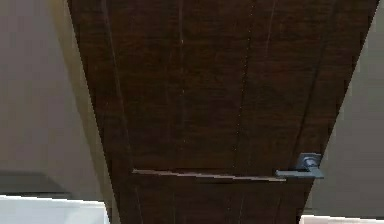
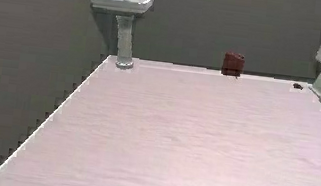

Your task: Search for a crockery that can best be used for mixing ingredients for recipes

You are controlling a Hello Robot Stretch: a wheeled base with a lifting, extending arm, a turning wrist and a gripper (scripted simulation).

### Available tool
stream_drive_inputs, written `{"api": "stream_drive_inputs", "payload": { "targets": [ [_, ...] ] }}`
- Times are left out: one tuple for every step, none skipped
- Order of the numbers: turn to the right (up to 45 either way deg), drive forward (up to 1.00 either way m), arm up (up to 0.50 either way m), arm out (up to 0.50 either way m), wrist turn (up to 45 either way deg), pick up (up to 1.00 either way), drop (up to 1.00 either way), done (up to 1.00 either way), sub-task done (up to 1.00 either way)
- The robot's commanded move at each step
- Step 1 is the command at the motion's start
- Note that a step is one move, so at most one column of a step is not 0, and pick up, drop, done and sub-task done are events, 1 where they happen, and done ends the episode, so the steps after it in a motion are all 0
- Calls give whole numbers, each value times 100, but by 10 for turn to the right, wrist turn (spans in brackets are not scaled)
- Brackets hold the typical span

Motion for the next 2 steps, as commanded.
{"api": "stream_drive_inputs", "payload": {
  "targets": [
    [0, 20, 0, 0, 0, 0, 0, 0, 0],
    [-450, 0, 0, 0, 0, 0, 0, 0, 0]
  ]
}}
